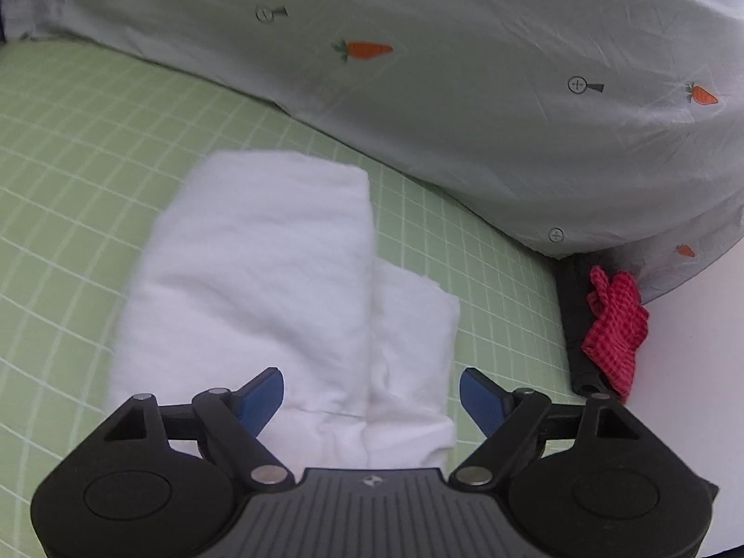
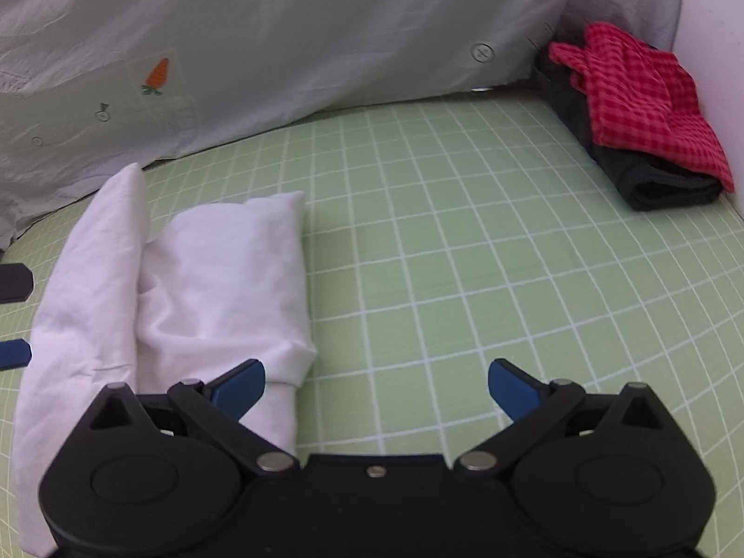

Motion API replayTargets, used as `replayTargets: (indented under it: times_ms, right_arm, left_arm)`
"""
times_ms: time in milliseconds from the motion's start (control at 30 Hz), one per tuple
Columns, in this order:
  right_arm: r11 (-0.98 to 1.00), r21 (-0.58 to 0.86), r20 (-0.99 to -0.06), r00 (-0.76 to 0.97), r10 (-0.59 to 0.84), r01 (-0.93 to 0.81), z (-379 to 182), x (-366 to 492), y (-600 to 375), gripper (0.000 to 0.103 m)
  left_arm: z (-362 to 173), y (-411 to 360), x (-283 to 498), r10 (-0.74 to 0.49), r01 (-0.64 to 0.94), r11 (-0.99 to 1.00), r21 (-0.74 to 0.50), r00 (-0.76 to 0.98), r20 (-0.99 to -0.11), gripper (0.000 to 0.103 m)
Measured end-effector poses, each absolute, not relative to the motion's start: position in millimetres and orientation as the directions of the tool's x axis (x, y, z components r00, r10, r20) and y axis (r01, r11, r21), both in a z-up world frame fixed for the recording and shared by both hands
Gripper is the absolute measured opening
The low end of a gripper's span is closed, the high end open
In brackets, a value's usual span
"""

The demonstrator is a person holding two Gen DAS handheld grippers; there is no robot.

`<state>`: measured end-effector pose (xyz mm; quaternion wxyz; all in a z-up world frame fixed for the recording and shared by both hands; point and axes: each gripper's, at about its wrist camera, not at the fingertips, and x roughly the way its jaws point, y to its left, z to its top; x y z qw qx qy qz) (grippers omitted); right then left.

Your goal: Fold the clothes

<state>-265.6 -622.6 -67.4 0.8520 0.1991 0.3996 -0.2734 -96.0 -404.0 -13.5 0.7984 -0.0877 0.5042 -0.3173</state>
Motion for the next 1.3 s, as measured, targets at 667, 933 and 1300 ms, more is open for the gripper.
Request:
replayTargets:
  times_ms: [667, 933, 1300]
  right_arm:
    - [0.931, 0.129, -0.777, 0.619, -0.118, 0.341, -60.6, -145.5, -523.8, 0.084]
    - [0.893, 0.306, -0.786, 0.616, 0.041, 0.33, -84.6, -139.5, -529.5, 0.063]
    - [0.818, 0.489, -0.671, 0.73, 0.13, 0.303, -58.6, -171.5, -547.0, 0.005]
  left_arm:
    - [-78.7, -335.1, -41.2, -0.338, 0.351, 0.903, -0.249, 0.221, -0.915, 0.103]
    - [-100.0, -329.1, -25.3, -0.356, 0.344, 0.895, -0.283, 0.169, -0.919, 0.103]
    - [-69.6, -350.2, -41.0, -0.319, 0.421, 0.885, -0.197, 0.242, -0.917, 0.103]
